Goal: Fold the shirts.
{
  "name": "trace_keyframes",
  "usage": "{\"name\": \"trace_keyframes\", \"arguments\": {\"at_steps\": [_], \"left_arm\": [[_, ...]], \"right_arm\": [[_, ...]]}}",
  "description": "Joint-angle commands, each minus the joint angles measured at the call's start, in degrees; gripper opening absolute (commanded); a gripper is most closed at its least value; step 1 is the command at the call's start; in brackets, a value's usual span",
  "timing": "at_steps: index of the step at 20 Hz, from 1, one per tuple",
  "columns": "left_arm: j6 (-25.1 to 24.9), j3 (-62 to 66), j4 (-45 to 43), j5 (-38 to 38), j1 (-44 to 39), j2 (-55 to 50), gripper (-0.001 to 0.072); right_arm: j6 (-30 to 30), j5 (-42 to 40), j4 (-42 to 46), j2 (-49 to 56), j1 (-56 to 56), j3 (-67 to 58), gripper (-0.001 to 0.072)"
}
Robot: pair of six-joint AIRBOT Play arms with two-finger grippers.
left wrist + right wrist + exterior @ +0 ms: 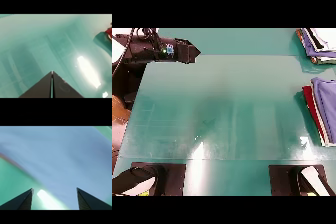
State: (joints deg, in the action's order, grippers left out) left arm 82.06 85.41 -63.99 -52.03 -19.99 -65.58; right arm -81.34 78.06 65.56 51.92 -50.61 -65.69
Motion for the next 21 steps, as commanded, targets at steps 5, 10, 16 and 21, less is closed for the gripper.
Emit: {"name": "trace_keyframes", "arguments": {"at_steps": [5, 10, 16, 21], "left_arm": [[0.0, 0.0, 0.0, -2.6, 0.0, 0.1, 0.0032], [0.0, 0.0, 0.1, -0.3, 0.0, 0.1, 0.0032], [0.0, 0.0, 0.1, 0.2, 0.0, 0.1, 0.0032], [0.0, 0.0, 0.1, 0.2, 0.0, 0.1, 0.0032]], "right_arm": [[-0.1, -9.7, -7.5, 0.5, 33.0, -4.3, 0.0625], [0.0, -12.3, -7.0, 7.2, 52.9, -4.3, 0.0266], [1.5, -15.0, -7.0, 11.3, 61.5, -4.3, 0.0017], [1.5, -14.7, -7.1, 11.2, 60.1, -4.3, 0.0017]]}}
